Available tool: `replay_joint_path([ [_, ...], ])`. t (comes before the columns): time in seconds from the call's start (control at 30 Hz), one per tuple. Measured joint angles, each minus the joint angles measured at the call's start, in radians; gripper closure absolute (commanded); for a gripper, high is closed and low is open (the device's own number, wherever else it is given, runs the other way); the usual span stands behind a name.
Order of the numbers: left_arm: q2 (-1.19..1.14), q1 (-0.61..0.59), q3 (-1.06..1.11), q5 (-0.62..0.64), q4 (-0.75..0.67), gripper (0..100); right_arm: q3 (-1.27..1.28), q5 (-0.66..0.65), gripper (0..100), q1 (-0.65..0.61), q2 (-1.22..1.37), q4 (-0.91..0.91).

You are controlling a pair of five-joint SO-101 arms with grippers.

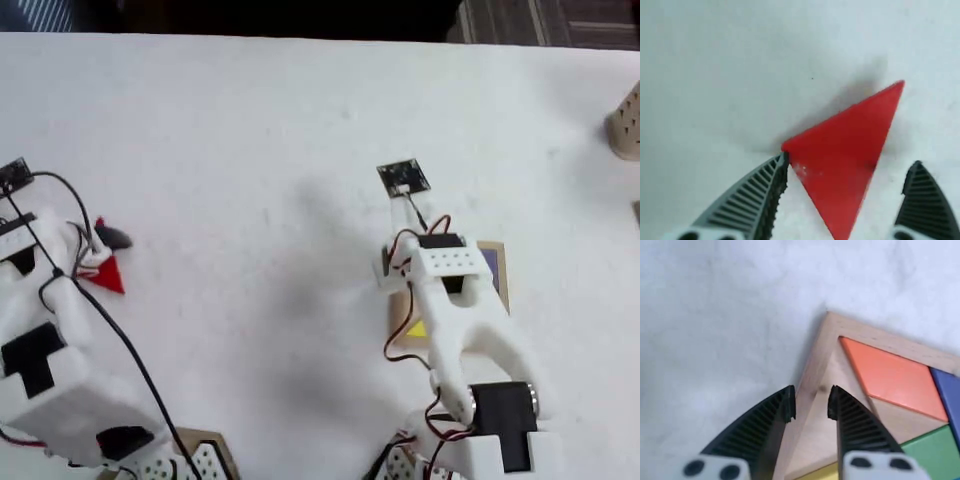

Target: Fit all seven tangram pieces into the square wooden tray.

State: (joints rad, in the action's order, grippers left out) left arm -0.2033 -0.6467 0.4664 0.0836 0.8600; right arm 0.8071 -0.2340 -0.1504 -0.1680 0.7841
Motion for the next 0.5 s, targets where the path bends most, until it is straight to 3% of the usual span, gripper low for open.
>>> replay_joint_path([
  [0.27,-0.103,-0.032,-0.160,-0.017,0.107,63,0.000,0.000,88.6,0.000,0.000,0.000],
  [0.5,-0.110,-0.037,-0.183,-0.026,0.117,63,0.000,0.000,88.6,0.000,0.000,0.000],
])
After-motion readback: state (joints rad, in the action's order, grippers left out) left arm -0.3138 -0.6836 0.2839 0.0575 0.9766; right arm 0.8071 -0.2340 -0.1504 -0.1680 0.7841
